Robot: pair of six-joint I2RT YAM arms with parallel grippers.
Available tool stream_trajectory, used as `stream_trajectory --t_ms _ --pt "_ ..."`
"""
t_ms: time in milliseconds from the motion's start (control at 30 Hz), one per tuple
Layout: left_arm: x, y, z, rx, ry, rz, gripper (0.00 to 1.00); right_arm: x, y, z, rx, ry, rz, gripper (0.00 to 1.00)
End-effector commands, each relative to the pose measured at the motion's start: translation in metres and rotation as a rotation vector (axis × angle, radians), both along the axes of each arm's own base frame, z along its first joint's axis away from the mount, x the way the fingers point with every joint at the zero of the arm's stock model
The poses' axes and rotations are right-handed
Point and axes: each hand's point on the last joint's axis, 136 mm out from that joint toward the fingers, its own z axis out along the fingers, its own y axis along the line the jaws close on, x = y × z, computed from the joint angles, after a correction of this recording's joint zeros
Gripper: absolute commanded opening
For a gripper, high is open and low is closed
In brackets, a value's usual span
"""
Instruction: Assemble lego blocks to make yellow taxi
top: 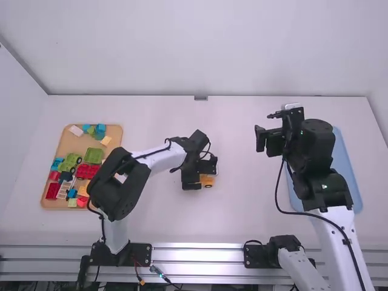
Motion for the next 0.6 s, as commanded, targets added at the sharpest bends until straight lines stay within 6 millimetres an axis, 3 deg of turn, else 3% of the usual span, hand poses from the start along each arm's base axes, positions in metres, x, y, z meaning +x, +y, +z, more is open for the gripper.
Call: stream_trajectory --t_ms 0,133,167,233,300,400,467,500,533,567 --pt "0.023 -0.008 0.023 -0.028 -0.038 0.066 0.99 0.001 0.0 0.015 0.005 -0.034 0.001 0.99" --pt "0.046 0.006 0.068 -0.049 -0.068 0.134 0.99 0.001 0.001 0.015 0.001 -0.034 0.004 0.99" --pt "0.047 0.007 0.07 -0.049 -0.069 0.139 0.99 0.001 0.0 0.015 0.001 -0.034 0.003 0.99" --pt "0.07 0.031 0.101 -0.066 -0.081 0.264 0.99 0.001 0.0 0.015 0.002 -0.034 0.001 0.99" --pt "0.079 0.044 0.113 -0.074 -0.084 0.329 0.99 0.001 -0.002 0.015 0.002 -0.034 -0.006 0.99" --pt "0.112 0.093 0.141 -0.077 -0.132 0.557 0.99 0.002 -0.006 0.015 0.002 -0.033 -0.018 0.99" --pt "0.135 0.141 0.157 -0.057 -0.194 0.708 0.99 0.002 -0.007 0.015 0.004 -0.034 -0.021 0.99" --pt "0.138 0.149 0.159 -0.051 -0.203 0.724 0.99 0.002 -0.007 0.015 0.004 -0.034 -0.02 0.99" --pt "0.144 0.173 0.164 -0.029 -0.232 0.779 0.99 0.002 -0.007 0.015 0.006 -0.034 -0.017 0.99" --pt "0.151 0.211 0.168 0.006 -0.266 0.862 0.99 0.002 -0.005 0.015 0.006 -0.034 -0.011 0.99"
